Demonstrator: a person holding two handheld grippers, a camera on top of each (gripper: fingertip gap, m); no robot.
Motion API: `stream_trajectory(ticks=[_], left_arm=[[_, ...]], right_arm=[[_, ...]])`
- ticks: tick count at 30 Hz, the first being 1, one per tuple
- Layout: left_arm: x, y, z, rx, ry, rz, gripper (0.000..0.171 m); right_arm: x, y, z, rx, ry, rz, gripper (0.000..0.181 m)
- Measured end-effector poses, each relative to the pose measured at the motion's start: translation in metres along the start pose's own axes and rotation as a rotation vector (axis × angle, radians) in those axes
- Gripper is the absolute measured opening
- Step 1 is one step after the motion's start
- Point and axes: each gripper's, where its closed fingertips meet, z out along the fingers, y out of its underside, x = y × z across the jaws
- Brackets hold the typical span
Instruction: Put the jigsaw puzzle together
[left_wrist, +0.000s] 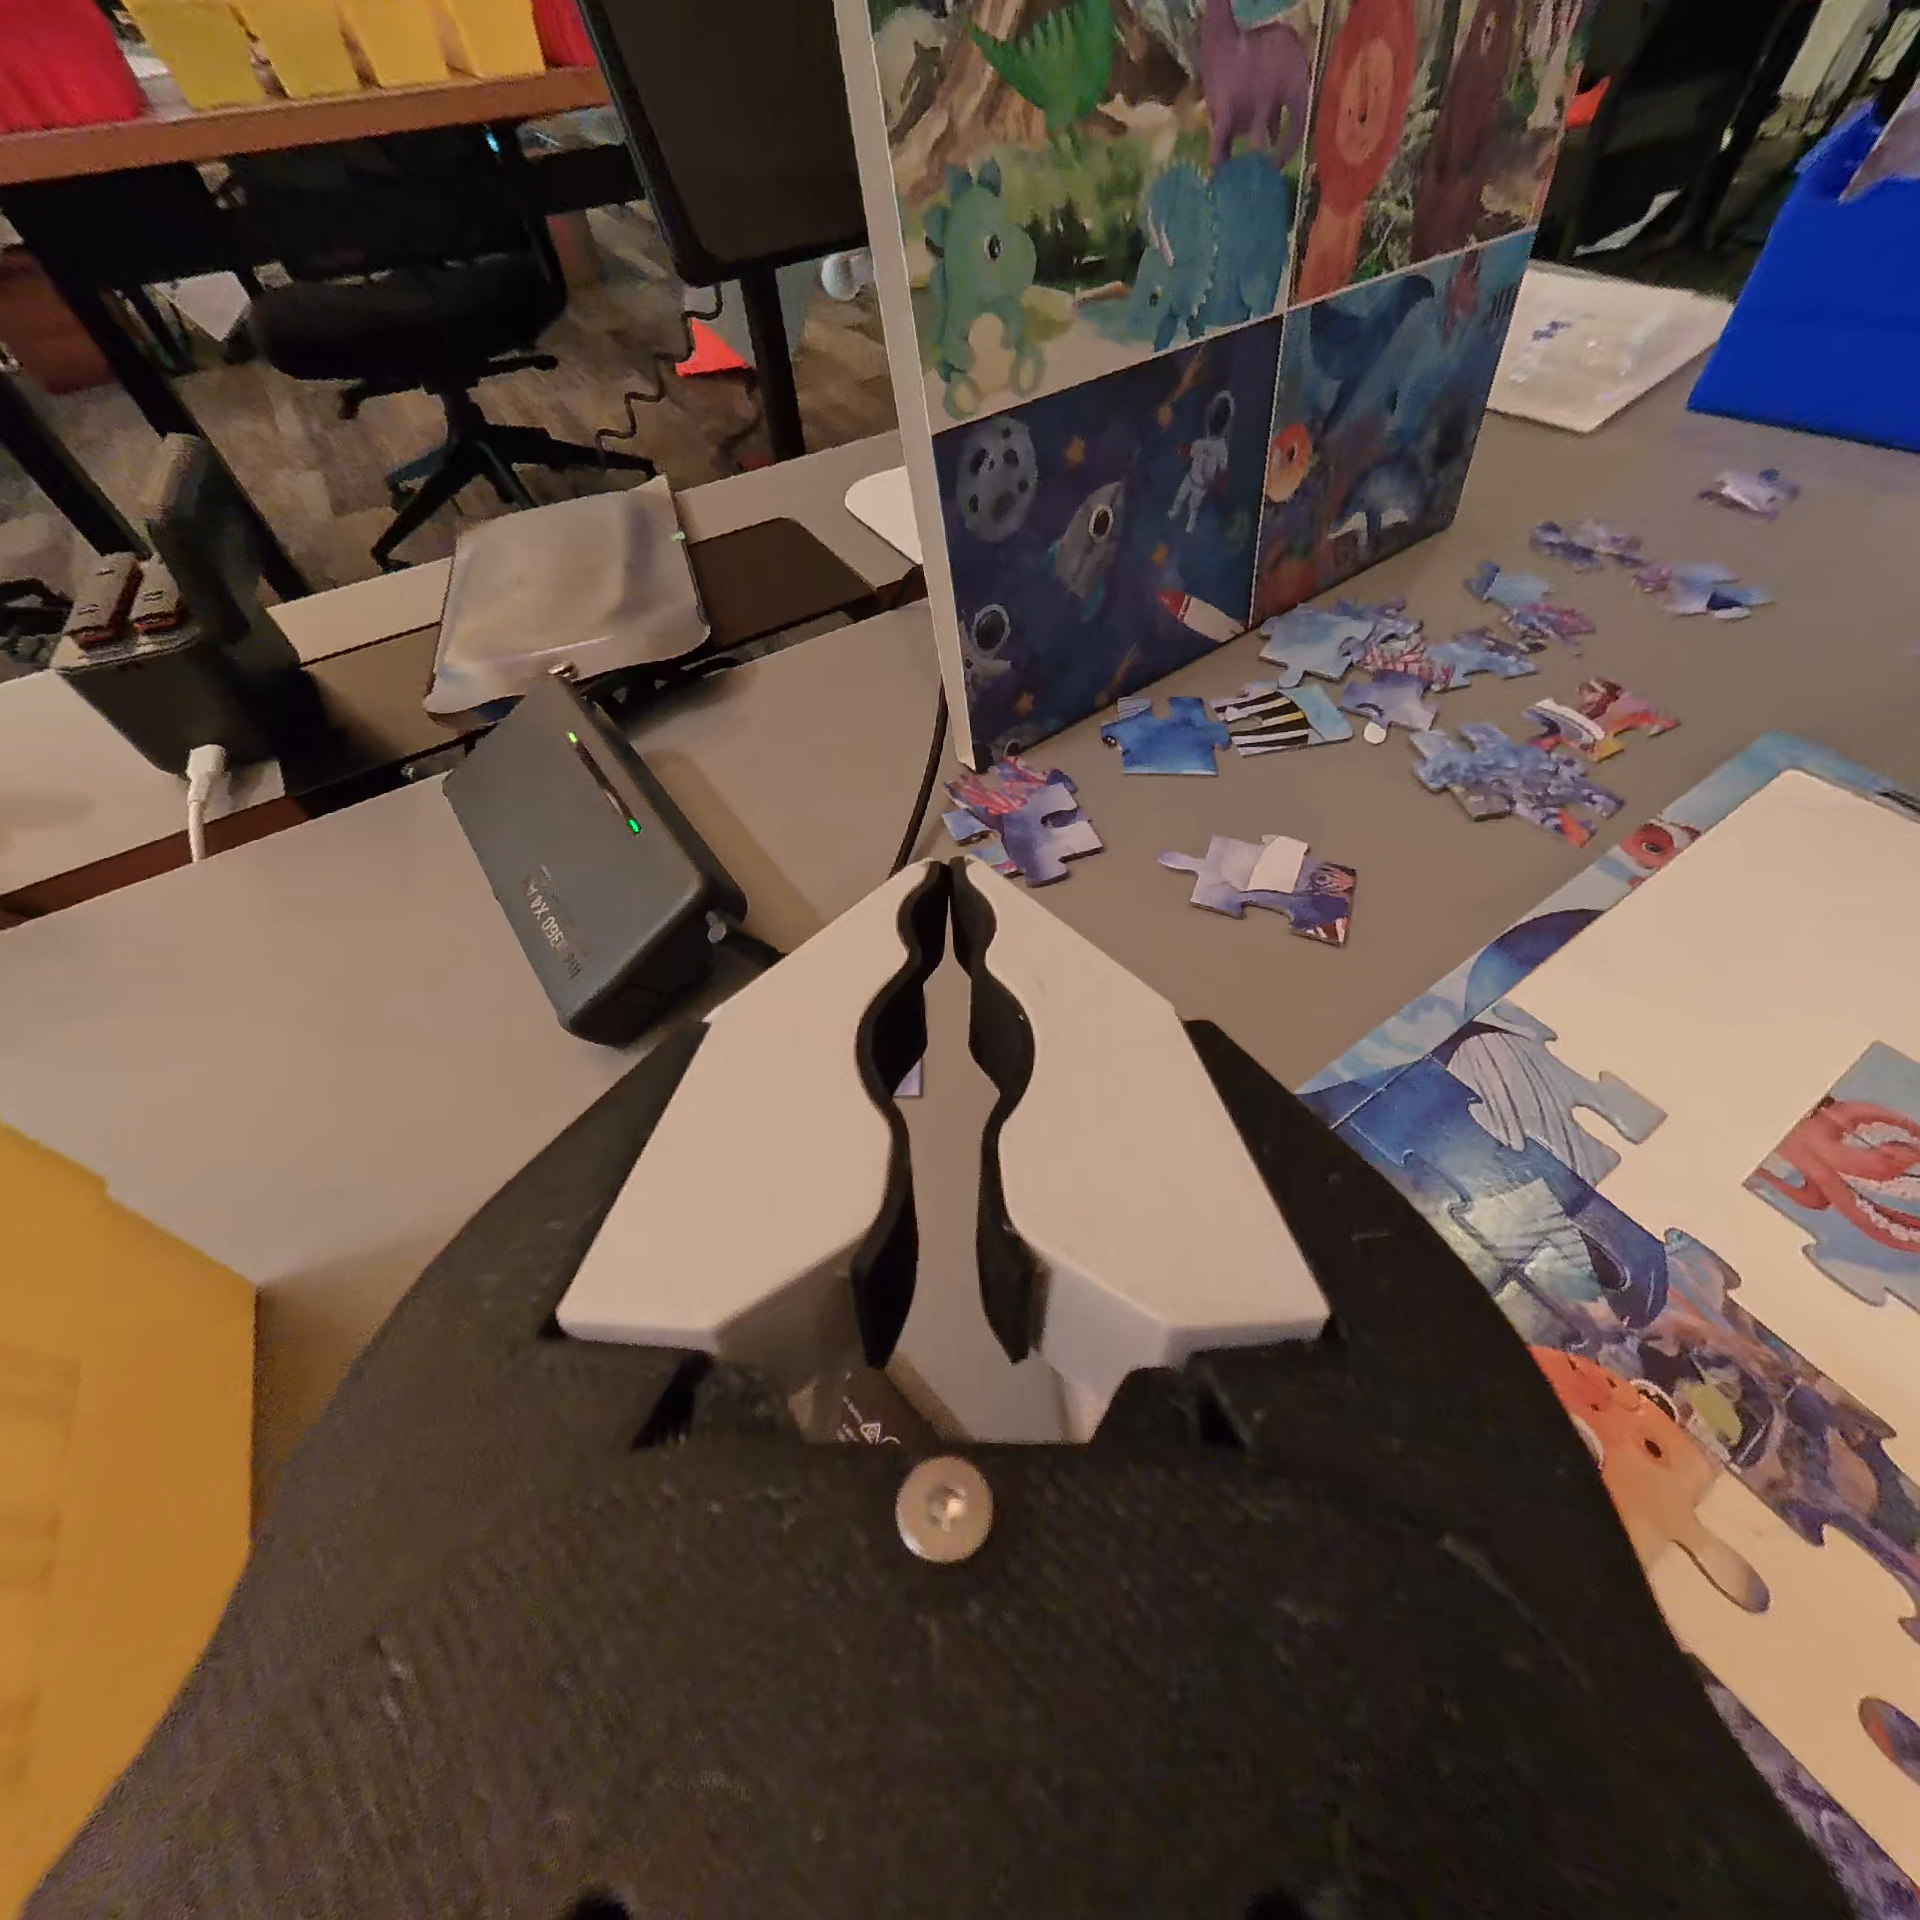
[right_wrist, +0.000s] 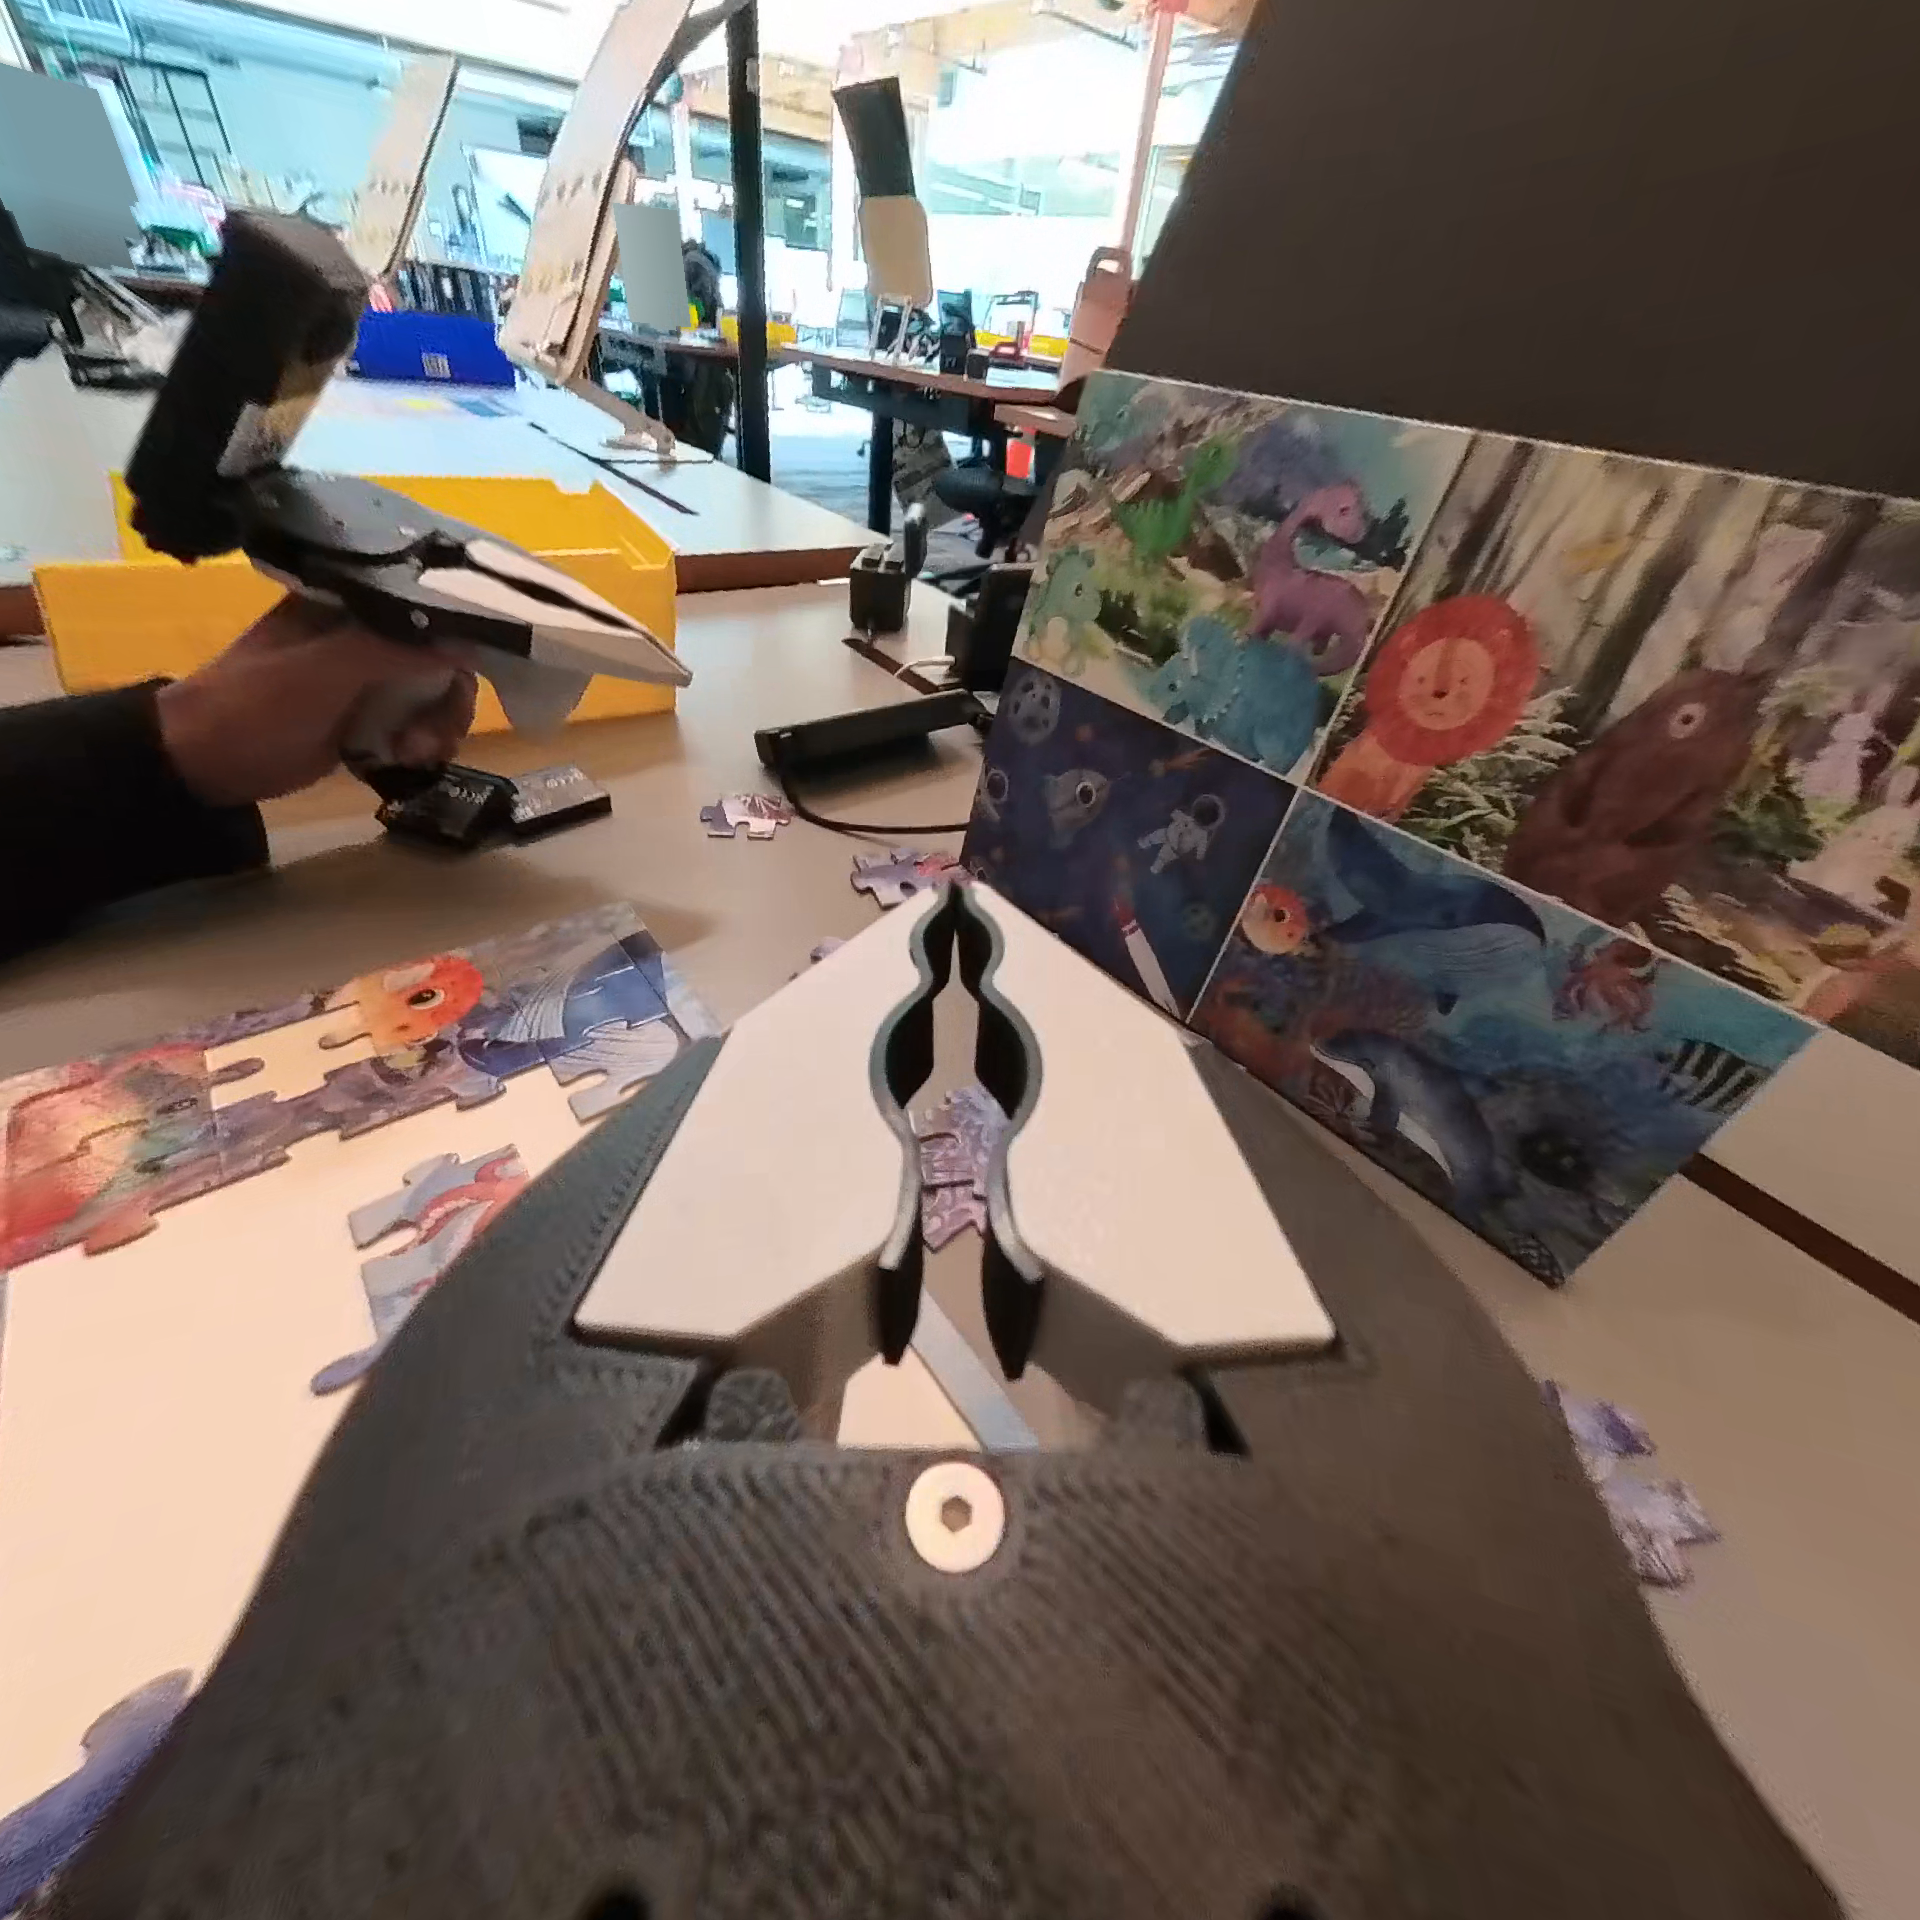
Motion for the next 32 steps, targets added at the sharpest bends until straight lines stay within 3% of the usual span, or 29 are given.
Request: stream_trajectory(ticks=[3, 12, 19, 32], left_arm=[[0.003, 0.002, 0.002, 0.007, 0.025, -0.011, 0.000], [0.014, 0.004, 0.004, -0.004, 0.068, 0.004, 0.000], [0.017, 0.007, 0.007, -0.019, 0.085, 0.003, 0.000], [0.025, 0.013, 0.012, -0.049, 0.098, 0.037, 0.000]], right_arm=[[0.010, 0.003, -0.007, 0.015, 0.020, 0.034, 0.000], [0.021, 0.053, 0.008, -0.114, 0.002, 0.097, 0.000], [0.015, 0.061, 0.014, -0.097, -0.067, 0.222, 0.000], [0.018, 0.059, 0.012, -0.079, -0.060, 0.246, 0.000]])
